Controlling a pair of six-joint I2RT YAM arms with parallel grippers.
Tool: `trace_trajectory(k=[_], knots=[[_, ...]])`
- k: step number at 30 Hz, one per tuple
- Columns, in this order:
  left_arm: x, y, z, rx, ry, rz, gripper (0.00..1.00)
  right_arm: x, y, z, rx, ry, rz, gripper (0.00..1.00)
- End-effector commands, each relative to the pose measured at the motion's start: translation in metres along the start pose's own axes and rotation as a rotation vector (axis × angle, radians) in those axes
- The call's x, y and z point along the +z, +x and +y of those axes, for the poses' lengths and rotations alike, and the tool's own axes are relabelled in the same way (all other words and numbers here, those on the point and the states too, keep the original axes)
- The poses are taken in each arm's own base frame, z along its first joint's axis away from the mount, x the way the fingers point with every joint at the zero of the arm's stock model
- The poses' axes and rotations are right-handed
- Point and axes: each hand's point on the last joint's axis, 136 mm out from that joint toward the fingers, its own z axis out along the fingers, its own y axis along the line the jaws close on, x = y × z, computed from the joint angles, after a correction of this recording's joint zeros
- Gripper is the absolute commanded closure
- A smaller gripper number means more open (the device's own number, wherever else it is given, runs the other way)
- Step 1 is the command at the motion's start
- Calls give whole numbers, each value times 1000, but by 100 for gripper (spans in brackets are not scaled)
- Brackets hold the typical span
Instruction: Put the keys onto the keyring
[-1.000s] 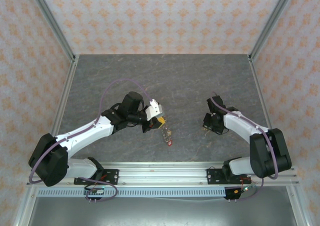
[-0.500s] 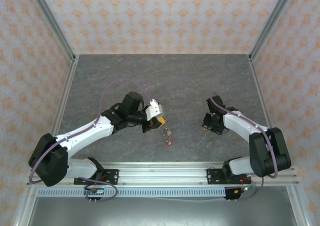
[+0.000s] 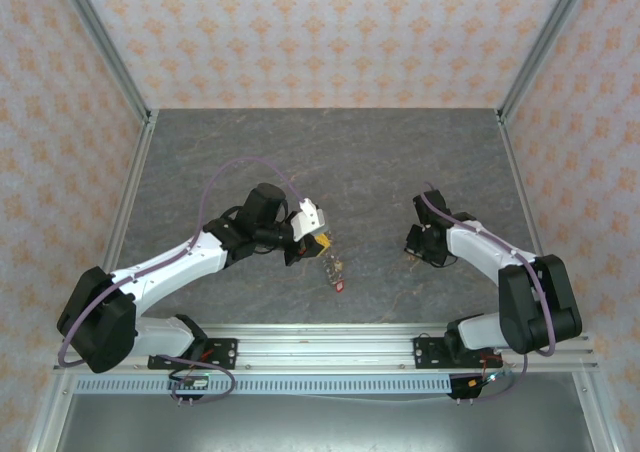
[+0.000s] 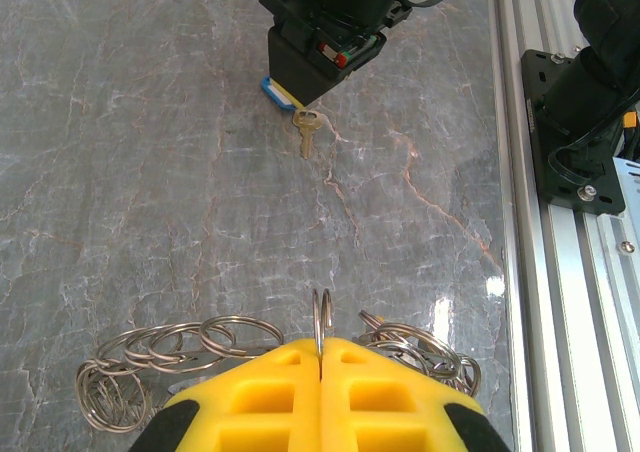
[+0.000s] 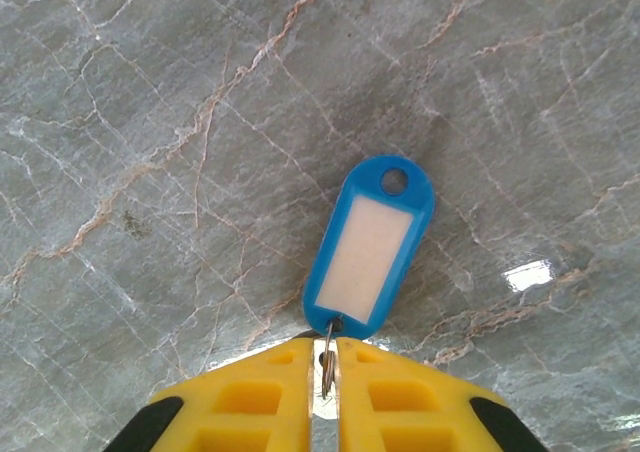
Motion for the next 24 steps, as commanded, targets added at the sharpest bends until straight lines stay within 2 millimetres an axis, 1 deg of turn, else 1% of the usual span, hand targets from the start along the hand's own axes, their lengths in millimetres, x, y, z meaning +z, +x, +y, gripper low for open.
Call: trace_trajectory(k=[1, 10, 16, 24], knots=[[-3, -12, -1, 9, 3, -26, 100, -4, -6, 4, -12, 3, -21, 87], [-1, -11, -1, 4, 10, -22, 100, -3, -7, 4, -9, 11, -23, 89], [-1, -9, -2, 2, 12, -20, 100, 1, -4, 2, -14, 25, 0, 88], [-1, -10, -2, 3, 12, -21, 100, -3, -6, 3, -15, 16, -18, 89]])
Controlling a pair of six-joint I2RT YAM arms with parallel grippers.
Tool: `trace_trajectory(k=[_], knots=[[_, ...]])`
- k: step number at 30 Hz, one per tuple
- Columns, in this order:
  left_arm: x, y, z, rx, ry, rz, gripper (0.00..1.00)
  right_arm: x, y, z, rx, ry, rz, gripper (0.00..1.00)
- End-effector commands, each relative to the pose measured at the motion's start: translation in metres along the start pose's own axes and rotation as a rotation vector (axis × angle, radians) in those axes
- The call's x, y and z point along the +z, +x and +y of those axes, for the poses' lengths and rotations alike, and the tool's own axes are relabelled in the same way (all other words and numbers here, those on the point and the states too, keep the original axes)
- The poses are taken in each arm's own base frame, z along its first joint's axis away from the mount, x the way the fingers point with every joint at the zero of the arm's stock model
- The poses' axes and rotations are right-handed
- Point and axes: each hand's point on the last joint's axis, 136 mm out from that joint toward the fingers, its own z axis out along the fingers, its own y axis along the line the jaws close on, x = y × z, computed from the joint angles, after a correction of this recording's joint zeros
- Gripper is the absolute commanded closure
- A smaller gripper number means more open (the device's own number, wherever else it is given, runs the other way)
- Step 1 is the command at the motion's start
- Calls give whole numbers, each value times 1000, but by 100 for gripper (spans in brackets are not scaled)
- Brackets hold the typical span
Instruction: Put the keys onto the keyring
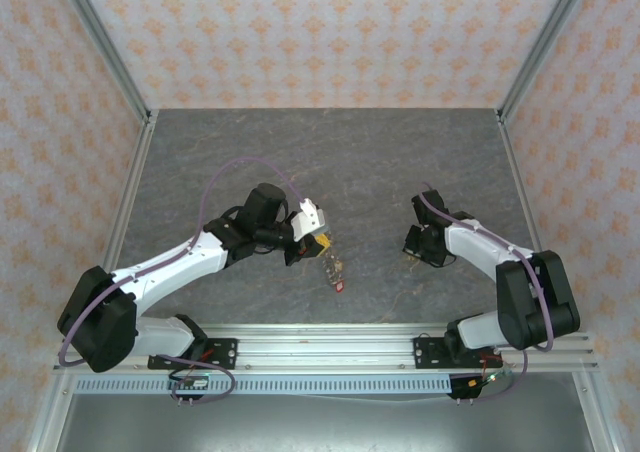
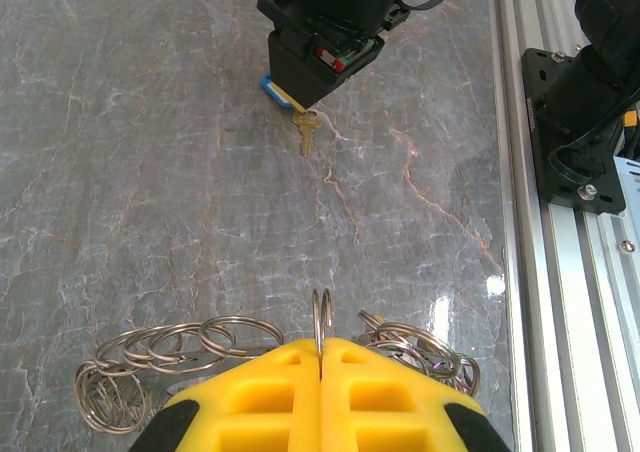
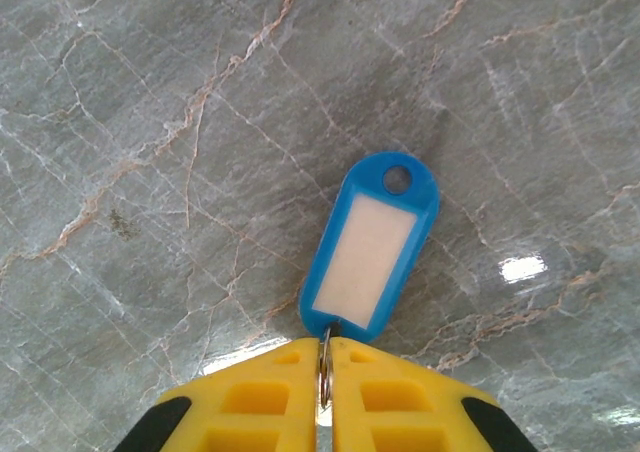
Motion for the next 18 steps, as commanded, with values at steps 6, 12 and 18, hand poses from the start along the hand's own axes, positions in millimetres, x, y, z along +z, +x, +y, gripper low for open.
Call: trace_trajectory(k=[6, 12, 18], knots=[[-1, -10, -1, 6, 14, -23, 100, -12, -8, 3, -16, 5, -41, 97], [-2, -10, -2, 7, 12, -23, 100, -32, -10, 20, -70, -98, -74, 100], [-2, -12, -2, 9, 9, -31, 100, -80, -10, 72, -274, -448, -225, 100]])
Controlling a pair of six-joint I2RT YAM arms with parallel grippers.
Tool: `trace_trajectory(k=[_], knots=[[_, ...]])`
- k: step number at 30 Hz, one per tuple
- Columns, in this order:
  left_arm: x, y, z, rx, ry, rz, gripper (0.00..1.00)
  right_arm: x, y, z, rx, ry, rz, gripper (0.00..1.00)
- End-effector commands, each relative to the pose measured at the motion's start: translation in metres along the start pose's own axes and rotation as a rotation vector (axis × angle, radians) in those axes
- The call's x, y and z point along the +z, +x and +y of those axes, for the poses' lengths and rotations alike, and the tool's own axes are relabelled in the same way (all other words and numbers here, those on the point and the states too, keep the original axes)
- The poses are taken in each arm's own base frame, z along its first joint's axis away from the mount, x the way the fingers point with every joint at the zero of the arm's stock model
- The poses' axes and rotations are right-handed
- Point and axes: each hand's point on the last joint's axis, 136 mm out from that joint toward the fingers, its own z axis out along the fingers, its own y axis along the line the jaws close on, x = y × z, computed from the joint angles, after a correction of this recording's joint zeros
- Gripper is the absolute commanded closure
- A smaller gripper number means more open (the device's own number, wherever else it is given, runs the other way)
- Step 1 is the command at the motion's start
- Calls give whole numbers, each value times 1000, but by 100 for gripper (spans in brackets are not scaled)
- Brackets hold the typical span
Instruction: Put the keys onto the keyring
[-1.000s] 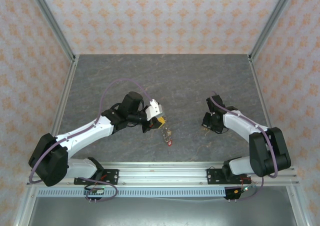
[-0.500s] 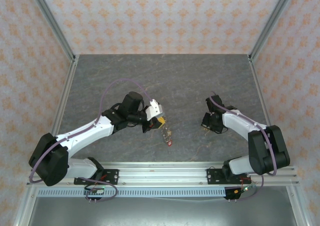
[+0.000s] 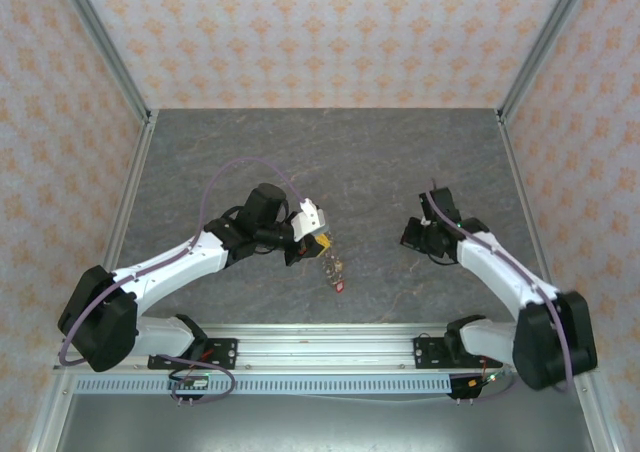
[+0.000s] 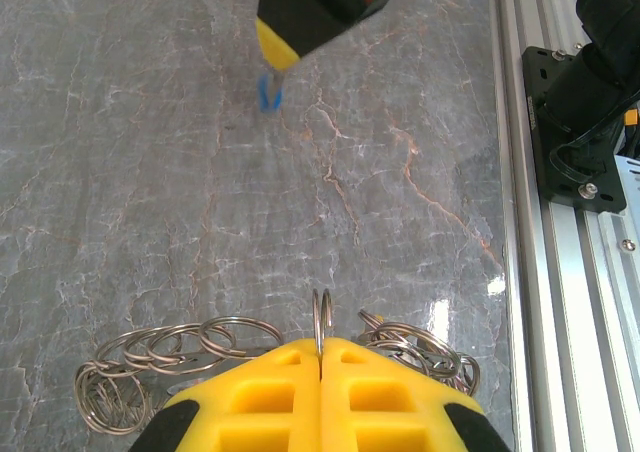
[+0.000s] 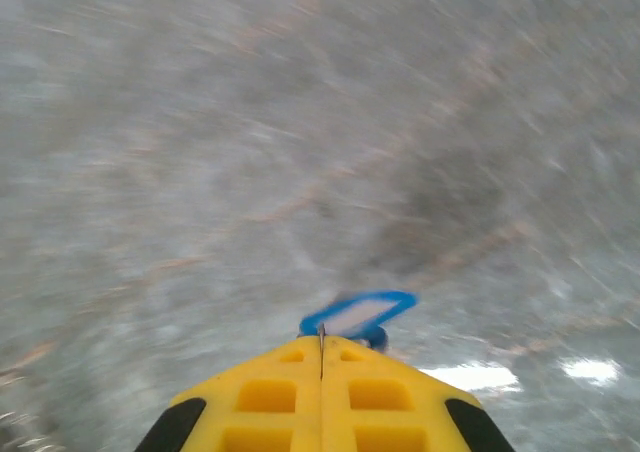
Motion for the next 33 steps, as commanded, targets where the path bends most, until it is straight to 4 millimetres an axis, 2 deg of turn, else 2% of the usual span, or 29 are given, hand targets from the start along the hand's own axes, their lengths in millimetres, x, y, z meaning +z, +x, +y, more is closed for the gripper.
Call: trace_trajectory(k=[1, 7, 16, 21, 26, 33], knots=[[-3, -13, -2, 10, 6, -36, 100, -18, -3, 41, -169, -236, -86, 100], [-3, -15, -2, 11, 9, -42, 100, -49, 2, 78, -373, -464, -262, 100], [-3, -15, -4, 8, 19, -43, 100, -72, 24, 104, -644, -647, -363, 100], [-4, -16, -5, 10, 26, -48, 100, -81, 32, 114, -791, -697, -429, 100], [-4, -19, -7, 9, 37, -62, 100, -87, 33, 120, -855, -729, -471, 100], [-7, -21, -5, 10, 1, -90, 100, -90, 36, 129, -978, -675, -543, 100]])
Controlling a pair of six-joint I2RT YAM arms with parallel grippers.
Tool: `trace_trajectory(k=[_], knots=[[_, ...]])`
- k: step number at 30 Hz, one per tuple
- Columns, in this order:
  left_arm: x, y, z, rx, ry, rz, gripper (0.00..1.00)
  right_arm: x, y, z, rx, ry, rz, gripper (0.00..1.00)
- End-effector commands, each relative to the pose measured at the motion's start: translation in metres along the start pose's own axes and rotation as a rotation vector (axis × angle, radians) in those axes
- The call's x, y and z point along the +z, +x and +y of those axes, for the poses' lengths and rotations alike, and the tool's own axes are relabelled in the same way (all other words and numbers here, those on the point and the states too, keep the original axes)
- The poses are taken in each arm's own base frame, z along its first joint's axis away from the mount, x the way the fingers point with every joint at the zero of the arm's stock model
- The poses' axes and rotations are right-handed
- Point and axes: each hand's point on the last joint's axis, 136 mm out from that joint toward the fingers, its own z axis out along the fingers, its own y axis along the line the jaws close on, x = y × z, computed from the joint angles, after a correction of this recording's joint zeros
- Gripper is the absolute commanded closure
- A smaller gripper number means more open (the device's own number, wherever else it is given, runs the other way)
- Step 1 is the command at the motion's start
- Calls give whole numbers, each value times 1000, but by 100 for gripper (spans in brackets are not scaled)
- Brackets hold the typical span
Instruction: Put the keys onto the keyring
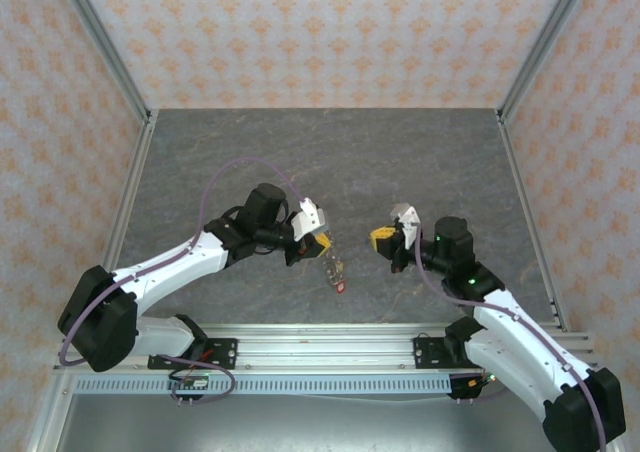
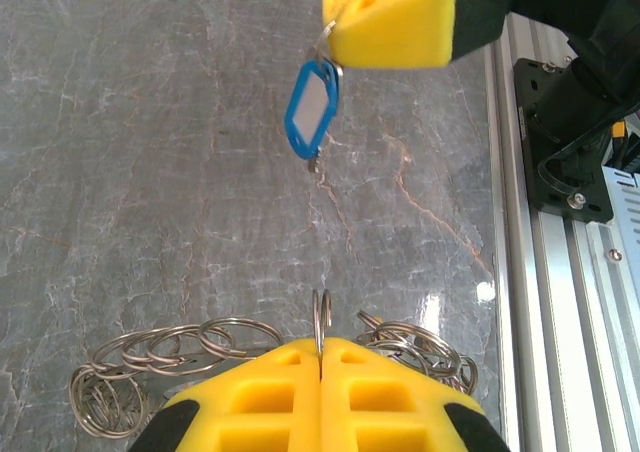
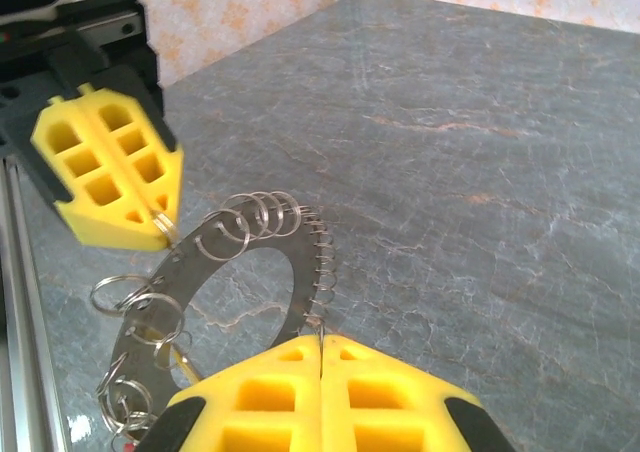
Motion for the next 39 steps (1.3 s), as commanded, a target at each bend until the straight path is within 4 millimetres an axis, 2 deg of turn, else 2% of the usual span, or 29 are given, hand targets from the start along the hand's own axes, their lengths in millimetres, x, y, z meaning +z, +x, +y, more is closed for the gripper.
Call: trace_trajectory(k=[1, 8, 15, 39], knots=[[-7, -18, -3, 36, -12, -76, 100, 2, -14, 8, -171, 14, -49, 100], [-8, -19, -4, 46, -29, -76, 100, 9, -19, 31, -271, -86, -64, 100], [-5, -18, -7, 50, -22, -68, 100, 12, -25, 41, -257, -140, -84, 100], [-1, -18, -6, 43, -17, -58, 100, 33, -36, 55, -256, -206, -82, 100]])
